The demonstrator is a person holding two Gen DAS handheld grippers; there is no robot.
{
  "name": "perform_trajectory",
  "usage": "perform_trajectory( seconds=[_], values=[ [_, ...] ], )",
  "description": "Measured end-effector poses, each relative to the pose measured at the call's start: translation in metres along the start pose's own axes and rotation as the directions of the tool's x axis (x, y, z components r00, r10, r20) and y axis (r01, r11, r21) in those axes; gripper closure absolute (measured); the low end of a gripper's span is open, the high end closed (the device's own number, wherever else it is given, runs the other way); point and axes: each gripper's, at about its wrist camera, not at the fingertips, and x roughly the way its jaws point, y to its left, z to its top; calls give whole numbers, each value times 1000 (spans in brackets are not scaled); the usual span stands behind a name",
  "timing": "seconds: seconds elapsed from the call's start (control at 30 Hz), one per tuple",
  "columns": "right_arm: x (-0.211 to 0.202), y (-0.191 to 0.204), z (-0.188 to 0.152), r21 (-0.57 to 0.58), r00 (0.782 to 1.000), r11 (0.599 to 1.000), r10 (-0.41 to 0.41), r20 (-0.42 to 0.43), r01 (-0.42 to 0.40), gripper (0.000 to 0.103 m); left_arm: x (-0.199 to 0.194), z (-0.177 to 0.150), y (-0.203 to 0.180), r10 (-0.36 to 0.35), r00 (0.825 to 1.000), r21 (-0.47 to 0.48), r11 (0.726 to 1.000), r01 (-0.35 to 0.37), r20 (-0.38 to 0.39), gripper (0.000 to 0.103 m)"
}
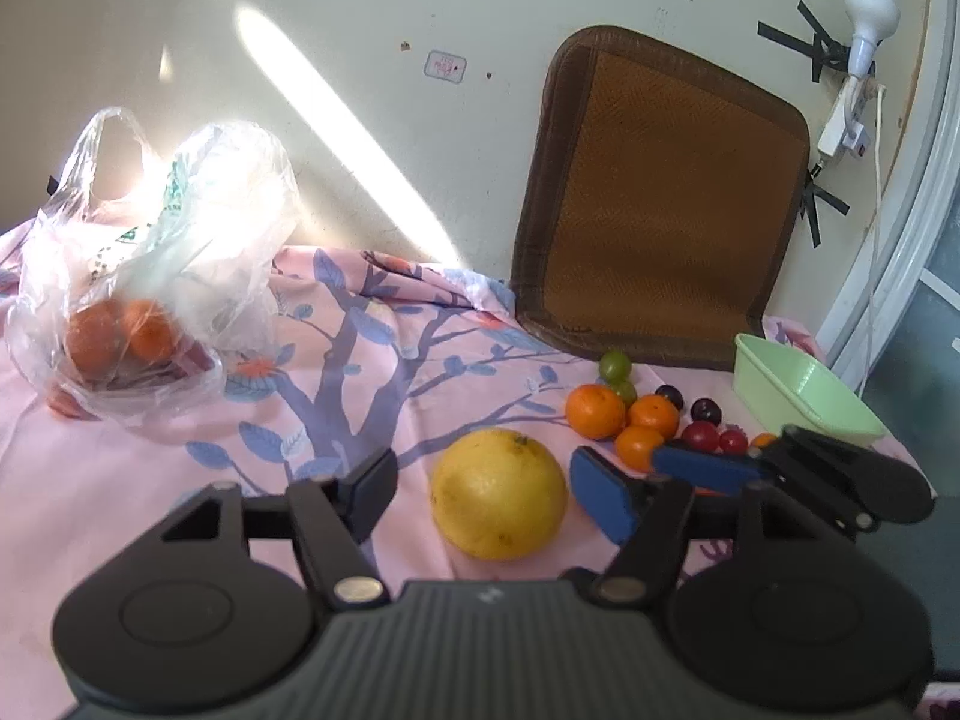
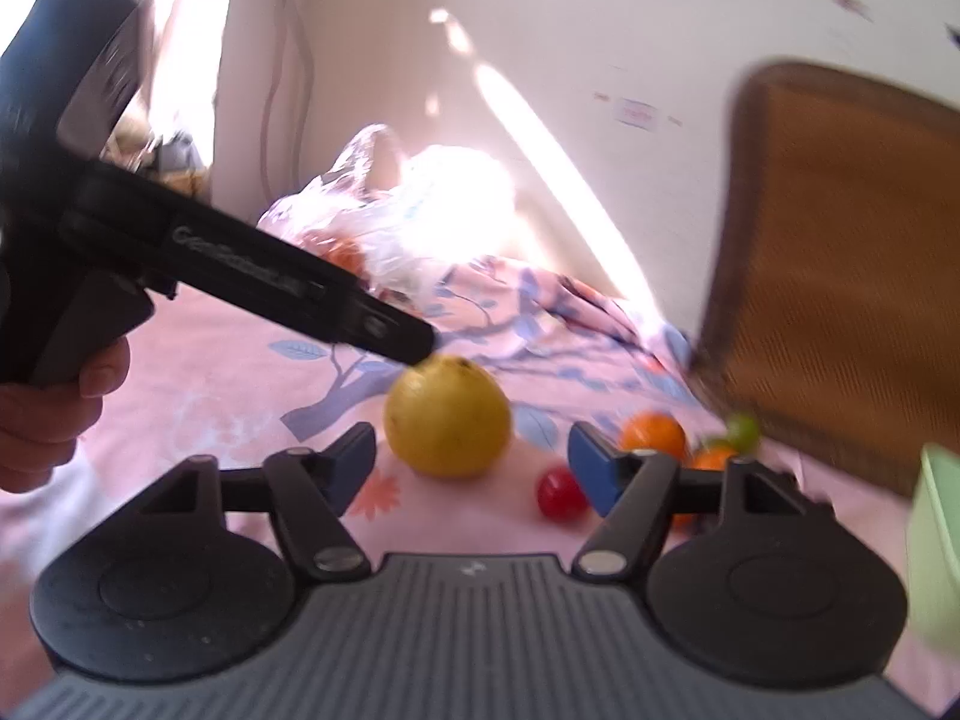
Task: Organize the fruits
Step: 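Close the left tool around the yellow pomelo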
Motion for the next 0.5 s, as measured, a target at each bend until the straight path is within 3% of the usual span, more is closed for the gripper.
perform_trajectory(
  seconds=[0.07, 0.2, 0.27, 0.33, 0.5],
  values=[
    [19, 10, 3, -67, 1000, 998, 8, -25, -10, 29, 9, -4, 3, -5, 1000, 1, 1000, 5, -20, 37],
    [42, 10, 3, -82, 998, 997, 11, -64, -16, 29, 21, -6, 5, -23, 999, -4, 1000, 23, -35, 40],
    [50, 2, 1, -41, 996, 999, 11, -90, -14, 29, 26, -6, 2, -32, 998, 6, 999, 32, -48, 42],
    [56, -8, 1, 36, 991, 999, 34, -126, -30, 35, 28, -7, -3, -39, 998, 19, 999, 40, -48, 46],
    [35, -18, 3, 172, 993, 984, 65, -99, -47, 37, 11, -2, -34, -35, 999, 48, 998, 36, -22, 49]
  ],
)
